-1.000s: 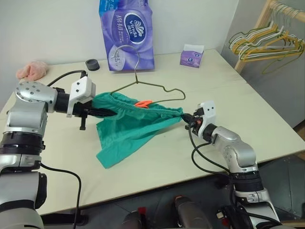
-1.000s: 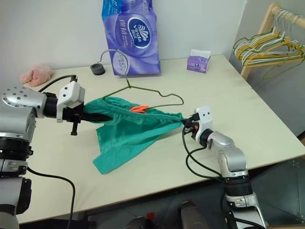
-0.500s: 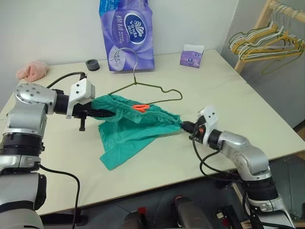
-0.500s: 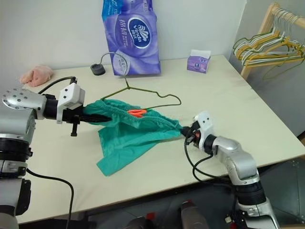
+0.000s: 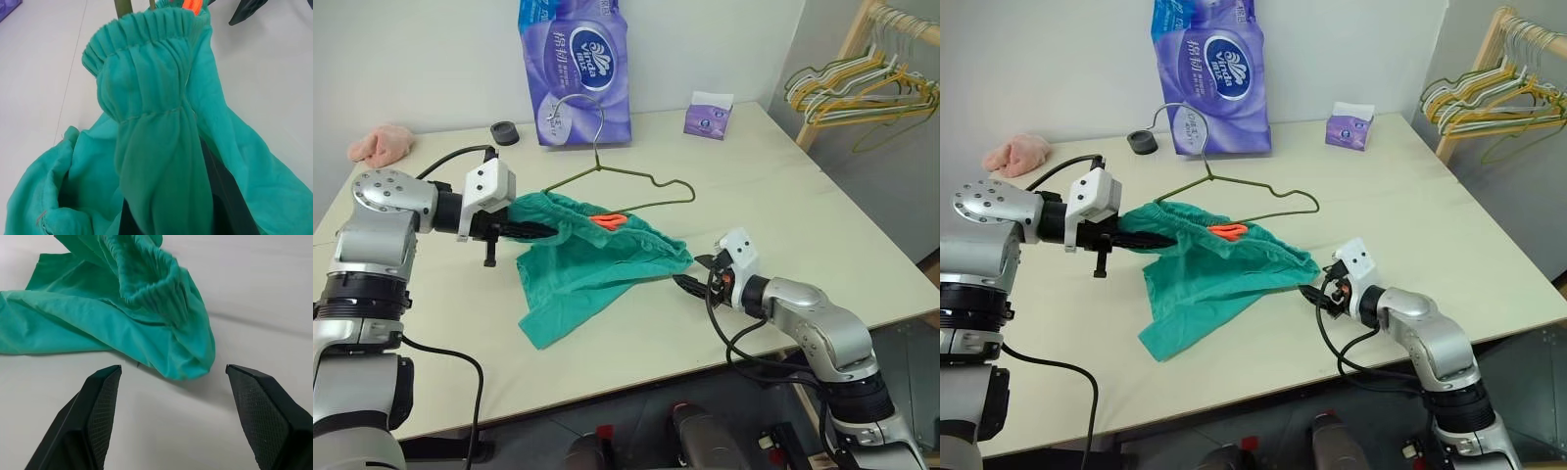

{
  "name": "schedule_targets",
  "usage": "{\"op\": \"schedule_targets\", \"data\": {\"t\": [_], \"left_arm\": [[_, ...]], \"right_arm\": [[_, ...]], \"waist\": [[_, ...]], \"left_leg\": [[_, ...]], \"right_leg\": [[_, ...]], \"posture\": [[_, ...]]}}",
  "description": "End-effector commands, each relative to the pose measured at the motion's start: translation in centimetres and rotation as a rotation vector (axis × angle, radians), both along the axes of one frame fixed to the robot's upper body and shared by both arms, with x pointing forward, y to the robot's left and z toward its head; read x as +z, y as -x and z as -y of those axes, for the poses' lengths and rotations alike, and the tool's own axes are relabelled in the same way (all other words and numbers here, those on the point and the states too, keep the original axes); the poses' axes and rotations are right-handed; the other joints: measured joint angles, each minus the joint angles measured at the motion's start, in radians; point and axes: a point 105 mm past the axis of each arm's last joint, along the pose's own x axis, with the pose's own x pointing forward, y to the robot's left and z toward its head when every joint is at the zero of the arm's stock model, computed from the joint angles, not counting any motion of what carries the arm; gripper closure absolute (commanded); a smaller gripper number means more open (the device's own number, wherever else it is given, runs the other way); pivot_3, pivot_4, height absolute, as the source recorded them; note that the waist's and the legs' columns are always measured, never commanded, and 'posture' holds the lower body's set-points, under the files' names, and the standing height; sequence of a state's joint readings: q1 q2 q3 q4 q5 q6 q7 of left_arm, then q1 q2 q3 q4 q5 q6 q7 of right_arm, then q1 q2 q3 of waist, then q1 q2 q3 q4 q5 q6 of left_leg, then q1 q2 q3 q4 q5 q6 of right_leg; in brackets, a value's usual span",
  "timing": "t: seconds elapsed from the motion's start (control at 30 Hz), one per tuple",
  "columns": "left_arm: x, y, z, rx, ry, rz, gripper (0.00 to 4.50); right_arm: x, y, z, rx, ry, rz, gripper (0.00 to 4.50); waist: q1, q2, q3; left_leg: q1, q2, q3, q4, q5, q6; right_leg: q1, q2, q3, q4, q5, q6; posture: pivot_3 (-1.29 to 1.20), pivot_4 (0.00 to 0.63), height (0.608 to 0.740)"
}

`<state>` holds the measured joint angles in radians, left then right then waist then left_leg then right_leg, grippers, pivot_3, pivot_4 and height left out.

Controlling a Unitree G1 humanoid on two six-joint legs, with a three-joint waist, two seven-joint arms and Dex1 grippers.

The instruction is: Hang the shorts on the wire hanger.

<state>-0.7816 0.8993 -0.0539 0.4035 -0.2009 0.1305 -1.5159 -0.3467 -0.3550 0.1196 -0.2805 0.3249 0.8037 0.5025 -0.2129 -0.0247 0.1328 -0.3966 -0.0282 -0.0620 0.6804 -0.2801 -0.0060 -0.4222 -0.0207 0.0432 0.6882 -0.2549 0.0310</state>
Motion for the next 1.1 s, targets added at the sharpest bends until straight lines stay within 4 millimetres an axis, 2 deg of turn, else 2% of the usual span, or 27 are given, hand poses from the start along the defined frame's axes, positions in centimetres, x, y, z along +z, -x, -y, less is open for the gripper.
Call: {"op": "schedule_targets", "data": {"t": [0.03, 0.27, 0.3, 0.4, 0.67, 0.87, 1.1], "left_arm": [[1.6, 0.0, 0.5, -0.017, 0.009, 0.058, 4.5], [1.6, 0.0, 0.8, -0.02, 0.007, 0.06, 4.5], [1.6, 0.0, 0.8, -0.02, 0.007, 0.061, 4.5], [1.6, 0.0, 0.7, -0.017, 0.008, 0.065, 4.5], [1.4, 0.3, 0.6, -0.011, 0.019, 0.058, 4.5], [2.6, 1.1, 0.7, -0.018, 0.092, 0.029, 4.5], [2.4, 4.0, 0.2, -0.074, 0.054, -0.072, 4.5]], "right_arm": [[2.0, -1.0, -0.4, -0.012, -0.008, 0.093, 0.83], [0.9, -2.4, -1.4, -0.002, 0.026, 0.083, 0.83], [0.5, -2.4, -1.4, 0.002, 0.041, 0.075, 1.0], [0.1, -2.7, -1.3, -0.014, 0.044, 0.076, 1.72], [1.4, -3.4, -1.2, -0.051, -0.043, 0.107, 4.47], [2.1, -3.8, 0.7, -0.105, -0.133, 0.047, 4.47], [2.5, -3.6, 3.2, -0.133, -0.179, -0.026, 4.47]], "waist": [[0.0, 0.0, 0.0], [-0.003, 0.0, 0.0], [-0.003, 0.0, 0.0], [-0.002, 0.0, 0.0], [-0.003, 0.0, 0.0], [-0.003, 0.0, 0.0], [-0.005, 0.0, 0.0]], "left_leg": [[0.0, 0.0, 0.0, 0.0, 0.0, 0.0], [0.0, 0.0, 0.0, 0.0, 0.0, 0.0], [0.0, 0.0, 0.0, 0.0, 0.0, 0.0], [0.0, 0.0, 0.0, 0.0, 0.0, 0.0], [0.0, 0.0, 0.0, 0.0, 0.0, 0.0], [0.0, 0.0, 0.0, 0.0, 0.0, 0.0], [0.0, 0.0, 0.0, 0.0, 0.0, 0.0]], "right_leg": [[0.0, 0.0, 0.0, 0.0, 0.0, 0.0], [0.0, 0.0, 0.0, 0.0, 0.0, 0.0], [0.0, 0.0, 0.0, 0.0, 0.0, 0.0], [0.0, 0.0, 0.0, 0.0, 0.0, 0.0], [0.0, 0.0, 0.0, 0.0, 0.0, 0.0], [0.0, 0.0, 0.0, 0.0, 0.0, 0.0], [0.0, 0.0, 0.0, 0.0, 0.0, 0.0]], "posture": [[-0.2, 0.091, 0.74], [-0.19, 0.09, 0.74], [-0.19, 0.09, 0.74], [-0.18, 0.09, 0.74], [-0.19, 0.087, 0.74], [-0.19, 0.085, 0.74], [-0.18, 0.085, 0.74]]}}
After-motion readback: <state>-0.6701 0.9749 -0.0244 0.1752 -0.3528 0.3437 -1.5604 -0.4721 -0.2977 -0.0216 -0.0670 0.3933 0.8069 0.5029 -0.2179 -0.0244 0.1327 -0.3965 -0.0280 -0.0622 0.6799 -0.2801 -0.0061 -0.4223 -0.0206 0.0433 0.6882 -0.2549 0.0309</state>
